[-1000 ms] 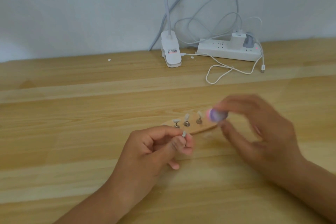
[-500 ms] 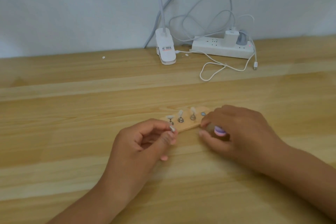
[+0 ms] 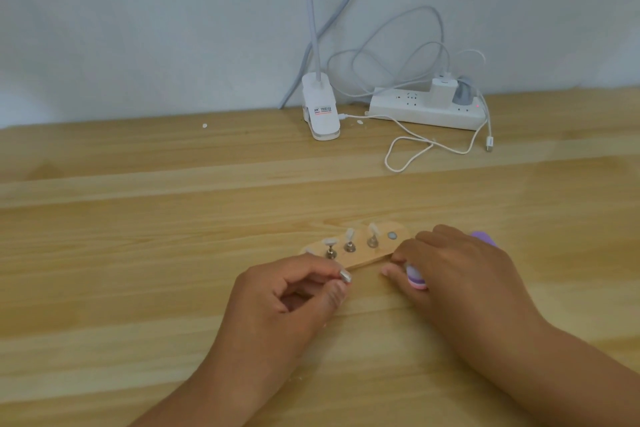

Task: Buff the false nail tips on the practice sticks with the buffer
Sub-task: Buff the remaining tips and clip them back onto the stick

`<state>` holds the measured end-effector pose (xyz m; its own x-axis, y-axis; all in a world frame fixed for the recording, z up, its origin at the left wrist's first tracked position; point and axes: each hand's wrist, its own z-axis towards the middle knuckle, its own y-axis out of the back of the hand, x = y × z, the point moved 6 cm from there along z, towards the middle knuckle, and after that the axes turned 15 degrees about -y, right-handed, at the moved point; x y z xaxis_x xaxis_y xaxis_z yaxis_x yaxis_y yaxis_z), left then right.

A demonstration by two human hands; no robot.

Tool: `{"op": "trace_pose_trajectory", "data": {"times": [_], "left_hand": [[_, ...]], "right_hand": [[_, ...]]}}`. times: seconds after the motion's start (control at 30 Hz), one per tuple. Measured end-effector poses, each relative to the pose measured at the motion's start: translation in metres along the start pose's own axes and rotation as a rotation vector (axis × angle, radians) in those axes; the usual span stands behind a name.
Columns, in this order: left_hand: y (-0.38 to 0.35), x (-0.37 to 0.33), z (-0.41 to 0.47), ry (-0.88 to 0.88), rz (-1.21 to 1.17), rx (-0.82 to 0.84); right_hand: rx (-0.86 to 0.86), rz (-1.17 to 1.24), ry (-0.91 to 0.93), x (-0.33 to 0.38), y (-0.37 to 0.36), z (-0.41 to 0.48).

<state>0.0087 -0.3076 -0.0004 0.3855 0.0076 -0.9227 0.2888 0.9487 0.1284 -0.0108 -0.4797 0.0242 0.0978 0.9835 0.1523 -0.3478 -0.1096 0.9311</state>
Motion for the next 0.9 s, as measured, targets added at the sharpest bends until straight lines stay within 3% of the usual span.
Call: {"op": "trace_pose_trajectory", "data": {"times": [0.33,0.63,0.8,0.9], "left_hand": [[0.000,0.002,0.001,0.019,0.029,0.020],[-0.002,-0.002,0.004,0.002,0.086,0.019],[-0.003,-0.002,0.005,-0.014,0.074,0.027],[-0.003,-0.001,0.005,-0.021,0.062,0.022]], "right_hand": [[0.292,0.136,-0.081,-0.022,-0.005,0.010],[0.258,0.235,-0.022,-0.016,-0.002,0.012],[0.253,0.612,0.056,0.000,0.012,0.003],[0.208,0.674,0.152,0.013,0.016,-0.007]]}}
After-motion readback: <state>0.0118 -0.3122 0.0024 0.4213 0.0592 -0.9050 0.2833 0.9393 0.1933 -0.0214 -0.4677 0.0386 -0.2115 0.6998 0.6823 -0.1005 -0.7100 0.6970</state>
